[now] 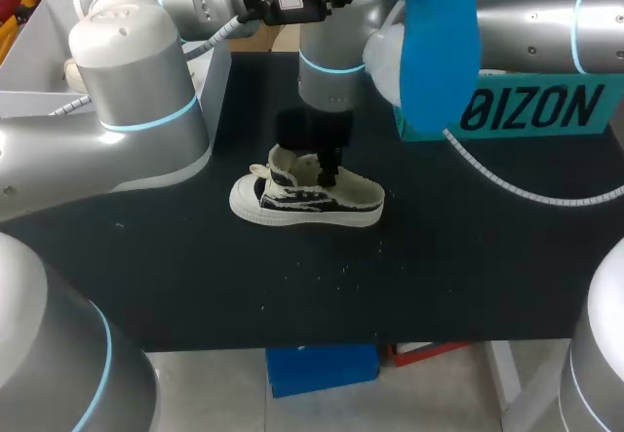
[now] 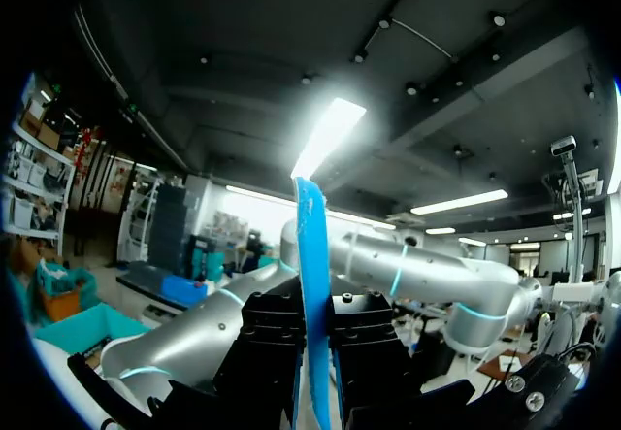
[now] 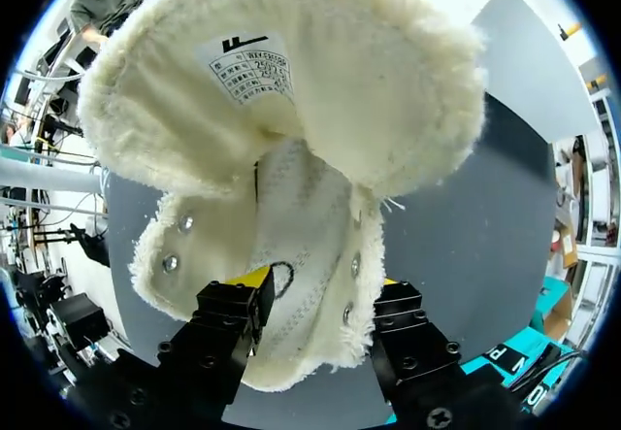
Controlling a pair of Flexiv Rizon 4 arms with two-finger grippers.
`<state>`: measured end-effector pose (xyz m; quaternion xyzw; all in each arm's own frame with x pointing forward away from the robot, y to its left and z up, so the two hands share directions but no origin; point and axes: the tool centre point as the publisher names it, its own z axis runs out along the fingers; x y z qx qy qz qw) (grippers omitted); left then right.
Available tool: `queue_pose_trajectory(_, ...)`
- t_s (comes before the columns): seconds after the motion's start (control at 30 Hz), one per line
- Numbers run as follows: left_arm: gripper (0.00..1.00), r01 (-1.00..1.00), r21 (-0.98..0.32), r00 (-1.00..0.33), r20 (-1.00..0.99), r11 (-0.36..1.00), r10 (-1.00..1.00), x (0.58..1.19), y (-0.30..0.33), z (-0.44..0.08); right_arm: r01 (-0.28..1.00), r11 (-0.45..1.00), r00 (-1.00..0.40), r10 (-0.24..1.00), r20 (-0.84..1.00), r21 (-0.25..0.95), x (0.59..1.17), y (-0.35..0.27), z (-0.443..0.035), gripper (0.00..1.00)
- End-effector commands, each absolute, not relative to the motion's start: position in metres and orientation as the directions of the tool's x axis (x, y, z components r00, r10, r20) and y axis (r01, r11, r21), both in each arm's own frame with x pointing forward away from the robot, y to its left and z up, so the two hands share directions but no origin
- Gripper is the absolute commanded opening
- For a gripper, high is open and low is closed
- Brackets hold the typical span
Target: Take the shoe out of the shoebox, open the shoe tongue, remove and reinsert the insole, then place the shoe into the shoebox
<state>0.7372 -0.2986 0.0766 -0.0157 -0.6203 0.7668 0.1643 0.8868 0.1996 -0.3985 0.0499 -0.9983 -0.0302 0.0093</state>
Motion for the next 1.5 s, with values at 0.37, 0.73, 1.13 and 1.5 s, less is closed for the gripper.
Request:
queue_pose_trajectory(0.37,0.0,-0.231,-0.957,-0.947,0.18,-0.177,0.267,0.736,-0.3,0.076,-0.123,0.991,-0.992,-0.124,0.02,0.054,0.891,0.201,-0.405,0.0)
queue_pose_trajectory(0.73,0.0,-0.231,-0.957,-0.947,0.18,-0.177,0.267,0.736,-0.3,0.076,-0.123,0.991,-0.992,-0.124,0.02,0.054,0.891,0.201,-0.405,0.0)
queue_pose_trajectory(1.13,0.0,-0.231,-0.957,-0.947,0.18,-0.177,0.267,0.736,-0.3,0.076,-0.123,0.991,-0.992,-0.124,0.02,0.054,0.891,0.201,-0.405,0.0)
queue_pose_trajectory(1.5,0.0,-0.231,-0.957,-0.947,0.18,-0.177,0.267,0.736,-0.3,0.076,0.195,0.981,-0.955,0.194,0.224,-0.02,0.897,0.191,-0.36,0.0)
